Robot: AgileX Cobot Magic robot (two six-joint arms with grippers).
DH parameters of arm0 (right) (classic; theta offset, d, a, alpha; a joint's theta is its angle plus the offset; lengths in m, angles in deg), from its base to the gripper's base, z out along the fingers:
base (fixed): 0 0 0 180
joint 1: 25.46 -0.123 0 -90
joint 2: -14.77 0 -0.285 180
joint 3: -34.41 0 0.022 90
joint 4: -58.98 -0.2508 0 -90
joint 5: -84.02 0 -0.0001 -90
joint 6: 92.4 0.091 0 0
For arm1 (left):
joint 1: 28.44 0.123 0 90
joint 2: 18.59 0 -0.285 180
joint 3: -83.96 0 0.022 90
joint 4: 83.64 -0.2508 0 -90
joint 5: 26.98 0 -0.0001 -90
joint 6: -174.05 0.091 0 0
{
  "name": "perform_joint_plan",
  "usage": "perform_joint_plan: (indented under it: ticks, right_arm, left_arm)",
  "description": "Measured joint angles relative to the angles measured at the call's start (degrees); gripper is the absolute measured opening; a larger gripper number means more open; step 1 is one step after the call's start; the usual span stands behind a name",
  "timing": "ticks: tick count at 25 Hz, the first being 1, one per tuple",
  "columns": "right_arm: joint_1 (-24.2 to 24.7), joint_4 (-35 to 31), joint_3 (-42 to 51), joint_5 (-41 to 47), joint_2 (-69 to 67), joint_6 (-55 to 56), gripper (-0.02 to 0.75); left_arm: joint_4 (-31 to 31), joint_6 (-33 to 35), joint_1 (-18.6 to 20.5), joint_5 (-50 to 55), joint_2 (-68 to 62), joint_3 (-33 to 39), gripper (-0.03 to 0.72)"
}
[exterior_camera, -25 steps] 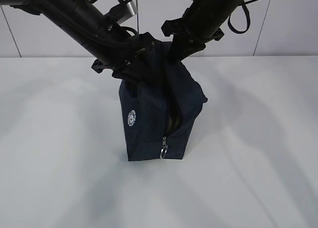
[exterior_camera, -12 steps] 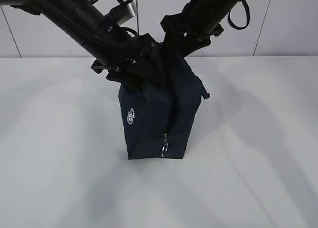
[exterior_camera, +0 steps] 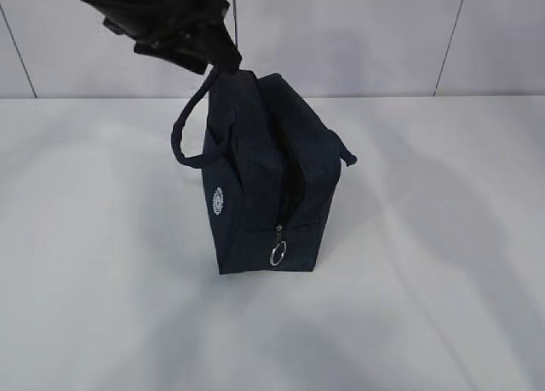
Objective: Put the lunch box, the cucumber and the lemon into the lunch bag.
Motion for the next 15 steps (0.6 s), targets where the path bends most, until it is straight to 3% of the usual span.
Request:
perform_joint_plan:
  ticks: [6,10,15]
  right_arm:
    - [0.0,-0.8,-0.2,-8.4,9.4,-4.3,0.391]
    - [0.0,-0.8,0.2,-9.5,15.9,-7.0,0.39]
    - [0.0,-1.6,7.8,-13.0,25.5,-10.6,0.39]
  left_arm:
    - [-3.2,0.0,0.0,-3.0,5.2,0.0,0.345]
    - [-4.8,0.0,0.0,-3.9,8.7,0.0,0.328]
    - [-5.6,0.0,0.0,-3.9,13.3,0.0,0.322]
